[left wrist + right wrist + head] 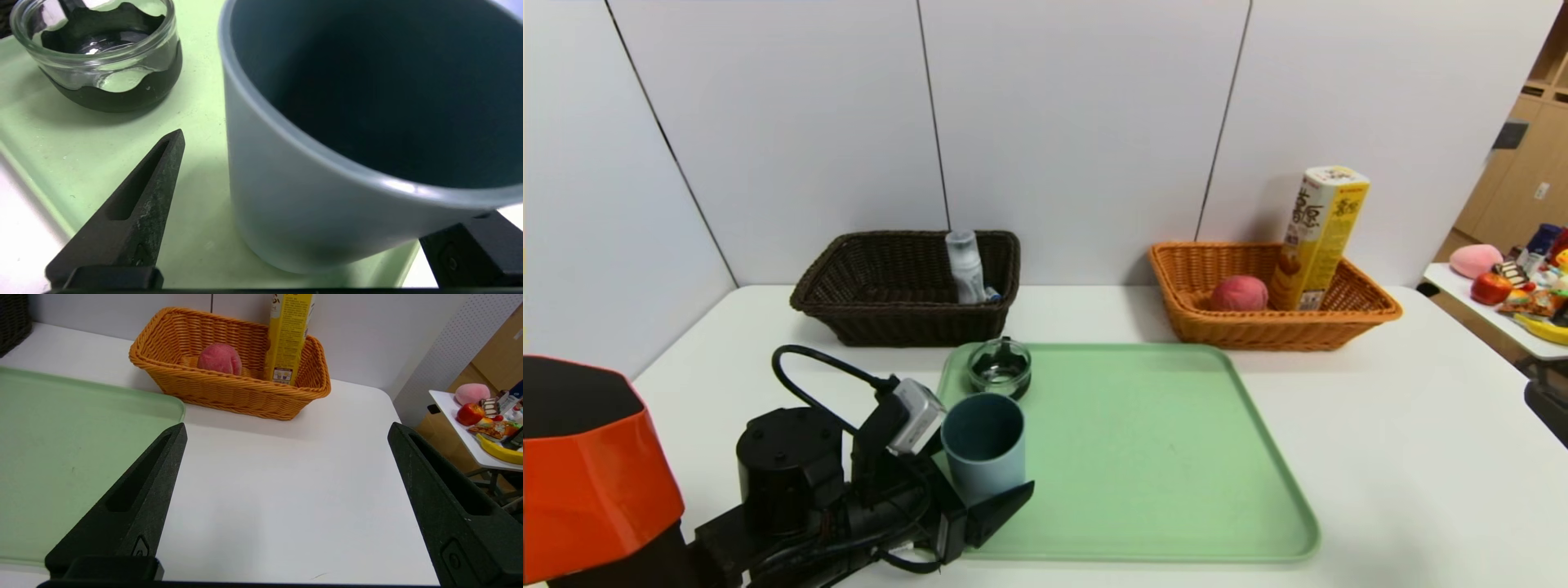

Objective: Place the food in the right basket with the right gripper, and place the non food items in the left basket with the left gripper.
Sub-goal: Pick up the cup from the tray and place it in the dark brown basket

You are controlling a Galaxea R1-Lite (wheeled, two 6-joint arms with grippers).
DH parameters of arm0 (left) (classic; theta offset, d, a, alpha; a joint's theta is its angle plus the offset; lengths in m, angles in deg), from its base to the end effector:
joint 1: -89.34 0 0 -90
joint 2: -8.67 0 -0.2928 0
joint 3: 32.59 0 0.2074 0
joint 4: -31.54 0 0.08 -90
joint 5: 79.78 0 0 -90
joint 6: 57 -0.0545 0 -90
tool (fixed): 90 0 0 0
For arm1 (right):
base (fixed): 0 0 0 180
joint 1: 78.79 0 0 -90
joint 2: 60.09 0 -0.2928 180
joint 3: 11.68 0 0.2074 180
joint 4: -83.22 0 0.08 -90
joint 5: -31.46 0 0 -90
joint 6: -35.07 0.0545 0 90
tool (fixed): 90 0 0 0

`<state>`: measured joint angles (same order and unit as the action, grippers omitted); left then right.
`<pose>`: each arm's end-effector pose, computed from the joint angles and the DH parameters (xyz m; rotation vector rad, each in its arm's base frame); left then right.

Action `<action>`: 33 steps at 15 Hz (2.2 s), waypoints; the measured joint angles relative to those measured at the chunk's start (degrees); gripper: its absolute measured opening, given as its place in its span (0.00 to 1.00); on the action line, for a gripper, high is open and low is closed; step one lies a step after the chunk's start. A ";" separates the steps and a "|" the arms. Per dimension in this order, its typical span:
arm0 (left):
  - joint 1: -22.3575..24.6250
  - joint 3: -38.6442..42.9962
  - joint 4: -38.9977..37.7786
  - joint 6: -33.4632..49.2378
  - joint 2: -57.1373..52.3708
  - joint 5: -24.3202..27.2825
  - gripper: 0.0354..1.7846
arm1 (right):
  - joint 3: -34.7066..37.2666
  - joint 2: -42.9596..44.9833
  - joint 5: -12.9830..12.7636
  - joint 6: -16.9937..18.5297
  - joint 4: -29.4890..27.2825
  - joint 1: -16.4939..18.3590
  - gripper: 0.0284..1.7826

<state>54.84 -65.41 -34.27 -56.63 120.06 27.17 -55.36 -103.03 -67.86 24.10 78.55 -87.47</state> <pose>0.2191 -0.1699 0.0402 0.0291 0.2305 -0.8934 0.1264 0.0104 0.1930 -0.2021 0.0686 -0.0046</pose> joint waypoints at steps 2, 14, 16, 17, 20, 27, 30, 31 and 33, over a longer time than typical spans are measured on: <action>0.05 -0.37 -0.02 -0.02 -0.39 -0.69 0.70 | 0.18 -0.09 0.48 0.00 -0.01 0.00 0.95; 3.94 -5.41 2.40 -4.47 -12.07 -4.52 0.63 | 2.06 0.24 0.50 -0.02 0.00 0.00 0.95; 8.75 -12.58 8.13 -4.60 -13.73 -4.24 0.63 | 2.12 0.33 0.50 -0.02 0.10 0.00 0.95; 11.68 -17.62 12.70 -4.60 -14.34 -3.45 0.63 | 2.01 0.40 0.48 0.00 0.11 0.00 0.95; 19.46 -34.05 27.42 -4.64 -14.45 -0.85 0.63 | 2.15 0.85 0.50 0.01 0.05 0.00 0.95; 30.62 -55.88 45.62 -9.02 -0.78 0.46 0.63 | 2.39 2.28 0.33 1.46 0.00 0.04 0.95; 31.33 -56.60 45.34 -9.28 2.93 0.30 0.65 | 2.40 2.58 0.39 1.58 0.00 0.09 0.95; 31.44 -56.60 45.34 -9.78 3.61 0.30 0.69 | 2.40 2.61 0.39 1.57 0.00 0.09 0.95; 31.72 -56.59 45.29 -10.46 4.38 0.26 0.75 | 2.45 2.61 0.45 1.55 0.00 0.09 0.95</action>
<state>86.56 -122.00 11.02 -67.09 124.43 27.42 -52.91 -100.42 -67.40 25.64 78.55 -87.38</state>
